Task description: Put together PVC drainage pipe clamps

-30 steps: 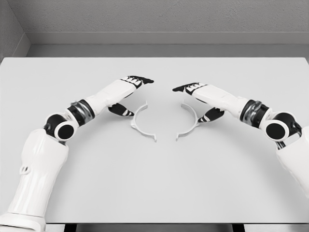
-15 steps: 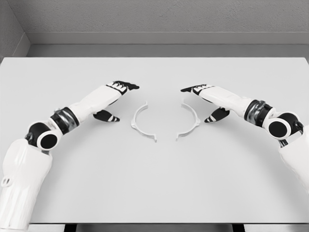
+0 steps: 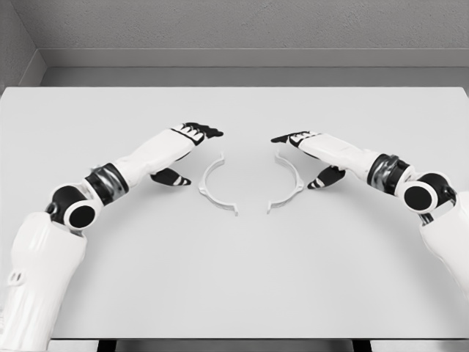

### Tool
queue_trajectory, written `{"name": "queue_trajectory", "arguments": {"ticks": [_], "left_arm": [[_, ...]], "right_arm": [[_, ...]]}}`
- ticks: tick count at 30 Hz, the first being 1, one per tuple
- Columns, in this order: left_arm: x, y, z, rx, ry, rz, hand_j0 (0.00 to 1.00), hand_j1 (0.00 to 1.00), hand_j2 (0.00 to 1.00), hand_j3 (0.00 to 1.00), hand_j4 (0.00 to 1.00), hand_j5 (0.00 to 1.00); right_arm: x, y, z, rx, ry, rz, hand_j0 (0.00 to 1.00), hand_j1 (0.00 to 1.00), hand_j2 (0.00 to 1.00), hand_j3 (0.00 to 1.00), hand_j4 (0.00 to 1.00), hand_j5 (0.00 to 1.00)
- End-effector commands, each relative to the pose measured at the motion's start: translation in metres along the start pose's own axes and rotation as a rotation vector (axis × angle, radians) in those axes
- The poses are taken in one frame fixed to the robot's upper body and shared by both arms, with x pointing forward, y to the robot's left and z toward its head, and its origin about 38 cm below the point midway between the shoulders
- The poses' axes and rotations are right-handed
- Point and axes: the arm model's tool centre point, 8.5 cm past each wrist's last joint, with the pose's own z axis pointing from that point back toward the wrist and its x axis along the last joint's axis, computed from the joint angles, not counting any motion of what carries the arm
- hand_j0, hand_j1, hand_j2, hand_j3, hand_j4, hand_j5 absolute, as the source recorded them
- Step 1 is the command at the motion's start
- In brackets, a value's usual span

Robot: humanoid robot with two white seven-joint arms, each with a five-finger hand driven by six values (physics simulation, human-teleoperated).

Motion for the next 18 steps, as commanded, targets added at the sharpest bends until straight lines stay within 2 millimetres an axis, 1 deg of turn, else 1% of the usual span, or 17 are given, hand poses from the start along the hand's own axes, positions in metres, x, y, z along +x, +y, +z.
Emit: {"name": "queue_trajectory", "arguments": {"ticks": [1, 8, 18], "left_arm": [[0.0047, -0.0025, -0.0051, 0.004, -0.009, 0.014, 1.00, 1.00, 1.00, 1.00, 1.00, 1.00], [0.0042, -0.0088, -0.0074, -0.015, -0.007, 0.024, 1.00, 1.00, 1.00, 1.00, 1.00, 1.00], [0.0022, -0.0114, -0.0078, -0.021, 0.000, 0.032, 1.00, 1.00, 1.00, 1.00, 1.00, 1.00]], "right_arm": [[0.0021, -0.0002, -0.0014, -0.004, -0.007, -0.005, 1.00, 1.00, 1.00, 1.00, 1.00, 1.00], [0.0023, -0.0002, -0.0014, -0.004, -0.009, -0.006, 1.00, 1.00, 1.00, 1.00, 1.00, 1.00], [0.0069, -0.0020, -0.0021, -0.010, -0.021, 0.001, 1.00, 1.00, 1.00, 1.00, 1.00, 1.00]]}}
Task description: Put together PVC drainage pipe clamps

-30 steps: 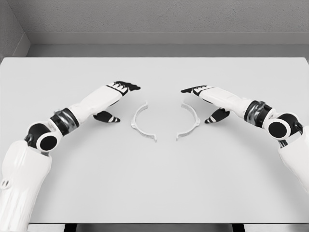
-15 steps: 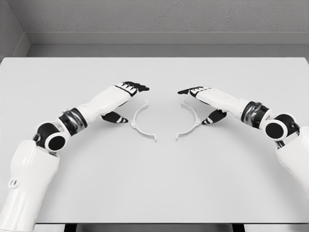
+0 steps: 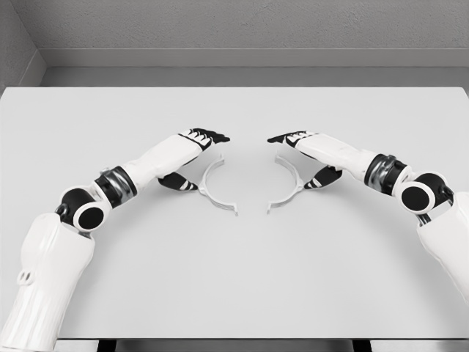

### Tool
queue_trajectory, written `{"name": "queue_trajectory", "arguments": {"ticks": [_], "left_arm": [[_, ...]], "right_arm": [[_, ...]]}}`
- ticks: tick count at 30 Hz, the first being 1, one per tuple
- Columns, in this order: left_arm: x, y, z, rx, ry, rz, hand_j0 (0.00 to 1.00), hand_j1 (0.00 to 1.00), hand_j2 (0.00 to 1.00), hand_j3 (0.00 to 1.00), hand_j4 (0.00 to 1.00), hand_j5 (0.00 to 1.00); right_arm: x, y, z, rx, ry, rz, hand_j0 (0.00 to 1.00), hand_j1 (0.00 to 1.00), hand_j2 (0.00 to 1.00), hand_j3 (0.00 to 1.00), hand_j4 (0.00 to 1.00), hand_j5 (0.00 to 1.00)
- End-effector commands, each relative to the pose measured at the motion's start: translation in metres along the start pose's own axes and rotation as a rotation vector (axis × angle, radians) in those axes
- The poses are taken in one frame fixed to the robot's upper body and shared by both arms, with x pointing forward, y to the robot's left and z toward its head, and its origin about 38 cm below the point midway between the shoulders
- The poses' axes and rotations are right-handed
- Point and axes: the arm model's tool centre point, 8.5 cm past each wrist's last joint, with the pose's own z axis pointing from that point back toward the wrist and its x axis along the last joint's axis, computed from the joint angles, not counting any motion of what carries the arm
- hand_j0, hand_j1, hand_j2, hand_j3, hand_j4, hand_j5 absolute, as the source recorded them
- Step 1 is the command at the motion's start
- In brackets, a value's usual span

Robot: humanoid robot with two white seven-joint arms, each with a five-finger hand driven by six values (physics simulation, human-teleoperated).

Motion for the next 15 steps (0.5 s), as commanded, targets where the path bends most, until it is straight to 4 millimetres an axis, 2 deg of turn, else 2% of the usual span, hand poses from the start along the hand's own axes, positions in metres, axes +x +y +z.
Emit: {"name": "queue_trajectory", "arguments": {"ticks": [1, 15], "left_arm": [[-0.001, -0.002, 0.000, 0.000, 0.003, 0.012, 1.00, 1.00, 1.00, 1.00, 1.00, 1.00], [0.020, -0.004, -0.024, 0.016, -0.050, 0.042, 1.00, 1.00, 1.00, 1.00, 1.00, 1.00]], "right_arm": [[0.001, -0.001, 0.000, -0.004, -0.005, -0.001, 1.00, 1.00, 1.00, 1.00, 1.00, 1.00], [0.008, 0.000, -0.006, -0.012, -0.024, -0.013, 1.00, 1.00, 1.00, 1.00, 1.00, 1.00]]}}
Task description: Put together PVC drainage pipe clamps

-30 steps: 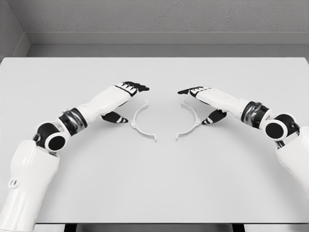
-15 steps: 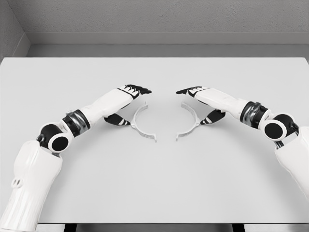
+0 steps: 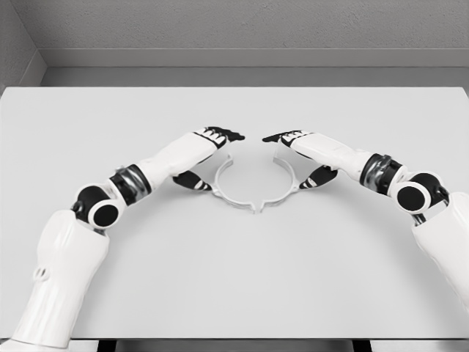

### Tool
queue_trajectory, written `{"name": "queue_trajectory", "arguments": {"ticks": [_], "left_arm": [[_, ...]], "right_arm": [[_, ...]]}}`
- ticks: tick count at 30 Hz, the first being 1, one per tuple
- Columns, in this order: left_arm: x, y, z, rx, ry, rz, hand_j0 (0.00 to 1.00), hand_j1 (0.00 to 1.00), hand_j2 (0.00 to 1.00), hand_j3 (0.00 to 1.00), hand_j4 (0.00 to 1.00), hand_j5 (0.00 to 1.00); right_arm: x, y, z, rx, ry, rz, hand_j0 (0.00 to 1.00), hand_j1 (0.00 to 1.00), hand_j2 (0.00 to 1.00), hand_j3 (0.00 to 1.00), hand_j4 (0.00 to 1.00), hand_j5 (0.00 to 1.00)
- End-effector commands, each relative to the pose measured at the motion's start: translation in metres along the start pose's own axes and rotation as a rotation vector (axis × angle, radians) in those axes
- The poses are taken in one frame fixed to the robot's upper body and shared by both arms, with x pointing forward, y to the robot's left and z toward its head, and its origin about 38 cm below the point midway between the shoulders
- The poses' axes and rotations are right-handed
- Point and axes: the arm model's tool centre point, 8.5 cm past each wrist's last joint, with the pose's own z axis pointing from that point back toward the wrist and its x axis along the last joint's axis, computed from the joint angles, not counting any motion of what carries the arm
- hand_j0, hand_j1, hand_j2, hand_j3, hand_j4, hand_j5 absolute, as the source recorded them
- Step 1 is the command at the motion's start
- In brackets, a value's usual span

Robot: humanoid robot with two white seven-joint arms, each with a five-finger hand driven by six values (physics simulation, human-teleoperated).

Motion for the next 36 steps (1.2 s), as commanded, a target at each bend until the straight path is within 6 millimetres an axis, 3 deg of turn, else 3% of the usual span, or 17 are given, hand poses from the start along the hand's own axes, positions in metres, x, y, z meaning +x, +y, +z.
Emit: {"name": "queue_trajectory", "arguments": {"ticks": [1, 13, 17, 36], "left_arm": [[0.003, -0.002, -0.004, 0.004, -0.008, 0.017, 1.00, 1.00, 1.00, 1.00, 1.00, 1.00], [0.004, -0.001, -0.003, 0.006, -0.010, 0.014, 1.00, 1.00, 1.00, 1.00, 1.00, 1.00], [0.004, -0.003, -0.004, 0.002, -0.010, 0.016, 1.00, 1.00, 1.00, 1.00, 1.00, 1.00], [0.015, -0.002, -0.017, 0.016, -0.039, 0.029, 1.00, 1.00, 1.00, 1.00, 1.00, 1.00]], "right_arm": [[0.001, 0.000, -0.001, -0.004, -0.005, -0.006, 1.00, 1.00, 1.00, 1.00, 1.00, 1.00], [-0.009, -0.004, 0.006, -0.011, 0.027, -0.007, 1.00, 1.00, 1.00, 1.00, 1.00, 1.00], [-0.024, -0.017, 0.019, -0.044, 0.070, -0.007, 1.00, 1.00, 1.00, 1.00, 1.00, 1.00], [-0.031, -0.029, 0.035, -0.044, 0.094, 0.036, 1.00, 1.00, 1.00, 1.00, 1.00, 1.00]]}}
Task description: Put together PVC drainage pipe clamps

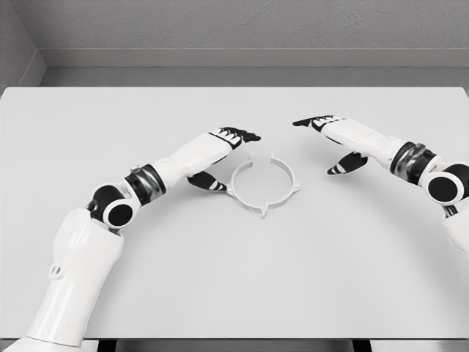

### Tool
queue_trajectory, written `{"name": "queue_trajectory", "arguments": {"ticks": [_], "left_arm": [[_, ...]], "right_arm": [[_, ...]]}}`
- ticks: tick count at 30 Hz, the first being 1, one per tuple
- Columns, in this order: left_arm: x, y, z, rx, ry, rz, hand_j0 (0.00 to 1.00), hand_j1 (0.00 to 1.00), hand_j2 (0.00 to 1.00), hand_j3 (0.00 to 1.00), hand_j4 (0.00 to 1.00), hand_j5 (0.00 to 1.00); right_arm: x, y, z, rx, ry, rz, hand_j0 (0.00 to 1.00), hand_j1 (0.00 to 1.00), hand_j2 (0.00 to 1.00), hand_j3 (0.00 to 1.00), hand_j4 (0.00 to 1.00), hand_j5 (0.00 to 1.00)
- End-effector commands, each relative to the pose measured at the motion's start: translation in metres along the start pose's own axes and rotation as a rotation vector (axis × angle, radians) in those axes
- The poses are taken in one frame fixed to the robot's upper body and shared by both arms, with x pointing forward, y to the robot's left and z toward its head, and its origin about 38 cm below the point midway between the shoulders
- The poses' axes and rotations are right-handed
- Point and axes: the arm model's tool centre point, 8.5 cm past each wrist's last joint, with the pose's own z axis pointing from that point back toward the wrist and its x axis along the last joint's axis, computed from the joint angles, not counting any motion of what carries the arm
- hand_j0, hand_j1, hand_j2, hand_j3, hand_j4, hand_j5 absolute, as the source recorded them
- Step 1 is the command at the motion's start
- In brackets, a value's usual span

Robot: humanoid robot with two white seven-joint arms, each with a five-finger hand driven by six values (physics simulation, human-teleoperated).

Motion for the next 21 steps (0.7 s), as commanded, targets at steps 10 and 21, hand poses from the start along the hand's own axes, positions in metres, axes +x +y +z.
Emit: {"name": "queue_trajectory", "arguments": {"ticks": [10, 21], "left_arm": [[0.008, -0.001, 0.017, 0.042, -0.009, 0.006, 1.00, 1.00, 1.00, 1.00, 1.00, 1.00], [0.015, -0.010, 0.022, 0.039, -0.014, 0.014, 1.00, 1.00, 1.00, 1.00, 1.00, 1.00]], "right_arm": [[0.001, -0.002, -0.001, -0.001, -0.005, -0.002, 1.00, 1.00, 1.00, 1.00, 1.00, 1.00], [0.001, -0.002, 0.000, -0.005, -0.004, -0.005, 1.00, 1.00, 1.00, 1.00, 1.00, 1.00]]}}
